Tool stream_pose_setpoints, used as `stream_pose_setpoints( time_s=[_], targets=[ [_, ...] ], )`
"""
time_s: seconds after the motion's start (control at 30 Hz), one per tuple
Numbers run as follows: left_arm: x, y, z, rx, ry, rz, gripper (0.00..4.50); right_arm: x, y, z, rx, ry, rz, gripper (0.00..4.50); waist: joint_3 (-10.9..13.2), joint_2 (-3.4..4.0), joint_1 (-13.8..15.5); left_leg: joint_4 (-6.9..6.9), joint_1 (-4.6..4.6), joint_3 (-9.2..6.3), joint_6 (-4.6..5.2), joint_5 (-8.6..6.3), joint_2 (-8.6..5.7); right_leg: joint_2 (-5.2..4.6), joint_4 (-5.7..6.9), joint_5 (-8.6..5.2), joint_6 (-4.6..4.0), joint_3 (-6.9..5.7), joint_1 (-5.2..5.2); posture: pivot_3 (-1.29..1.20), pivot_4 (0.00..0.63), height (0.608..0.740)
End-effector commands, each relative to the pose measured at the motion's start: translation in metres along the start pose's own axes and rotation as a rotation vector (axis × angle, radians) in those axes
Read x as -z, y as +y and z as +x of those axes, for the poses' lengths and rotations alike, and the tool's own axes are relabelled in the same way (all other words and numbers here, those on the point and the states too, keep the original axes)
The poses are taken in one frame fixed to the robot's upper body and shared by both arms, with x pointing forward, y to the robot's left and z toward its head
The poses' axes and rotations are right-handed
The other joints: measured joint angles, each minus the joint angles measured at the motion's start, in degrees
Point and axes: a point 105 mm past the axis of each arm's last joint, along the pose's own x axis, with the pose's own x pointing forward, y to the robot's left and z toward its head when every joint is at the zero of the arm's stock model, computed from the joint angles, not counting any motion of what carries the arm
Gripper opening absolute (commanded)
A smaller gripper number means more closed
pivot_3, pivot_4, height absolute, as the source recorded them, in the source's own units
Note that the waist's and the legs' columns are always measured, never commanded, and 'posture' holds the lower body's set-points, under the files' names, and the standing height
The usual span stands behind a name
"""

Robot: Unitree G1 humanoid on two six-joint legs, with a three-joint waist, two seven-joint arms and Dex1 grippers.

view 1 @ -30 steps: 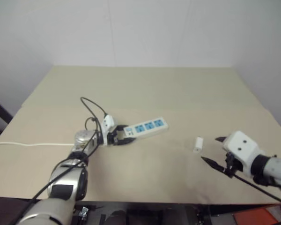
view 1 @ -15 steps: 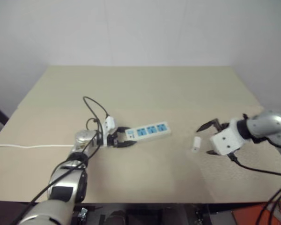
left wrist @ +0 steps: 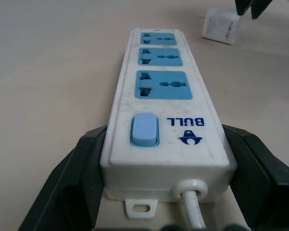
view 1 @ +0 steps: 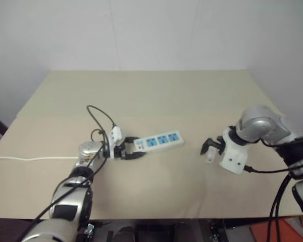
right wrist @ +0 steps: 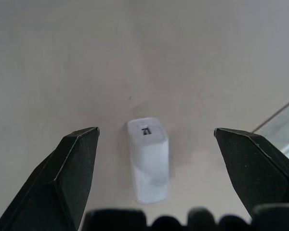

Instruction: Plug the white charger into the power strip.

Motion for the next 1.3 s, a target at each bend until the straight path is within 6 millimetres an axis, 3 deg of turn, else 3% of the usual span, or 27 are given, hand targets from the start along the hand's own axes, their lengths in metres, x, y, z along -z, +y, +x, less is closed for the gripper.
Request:
stream_pose_setpoints(
  time_s=[0.03,0.77,0.9,1.13,1.3],
  targets=[
    [0.003,-0.002,-0.002,0.006,0.015,0.001,3.26,0.005,0.000,-0.002,-0.010,0.018,-0.048,4.50,0.00,0.00,-0.03,0.00,0.00,0.00,0.00,0.00,0.00,0.00,0.02,0.00,0.00,0.04,-0.03,0.00,0.150,0.740],
    [0.006,-0.005,-0.006,-0.014,0.009,0.014,3.26,0.015,-0.011,0.016,-0.020,0.023,-0.140,4.50,-0.04,0.06,-0.49,-0.07,0.05,0.82,-0.06,0.04,-0.04,0.06,0.28,0.05,-0.06,0.91,-0.49,0.00,0.150,0.740],
    [0.008,-0.006,-0.006,-0.015,0.013,0.018,3.26,0.015,-0.012,0.016,-0.018,0.015,-0.167,3.63,-0.04,0.06,-0.60,-0.07,0.10,0.87,-0.03,0.02,-0.04,0.06,0.31,0.05,-0.06,0.96,-0.48,0.00,0.150,0.740],
    [0.008,-0.009,-0.006,0.006,0.019,0.029,3.26,0.017,-0.014,0.018,-0.015,0.027,-0.183,1.11,-0.04,0.07,-0.96,-0.07,0.17,0.93,-0.01,0.01,-0.04,0.07,0.37,0.05,-0.06,1.04,-0.48,0.00,0.150,0.740],
    [0.006,-0.011,-0.006,0.027,0.019,0.036,3.26,0.018,-0.015,0.017,0.006,0.038,-0.172,1.10,-0.04,0.07,-1.06,-0.07,0.17,0.95,0.03,-0.01,-0.04,0.08,0.36,0.05,-0.06,1.08,-0.49,0.00,0.150,0.740]
  ],
)
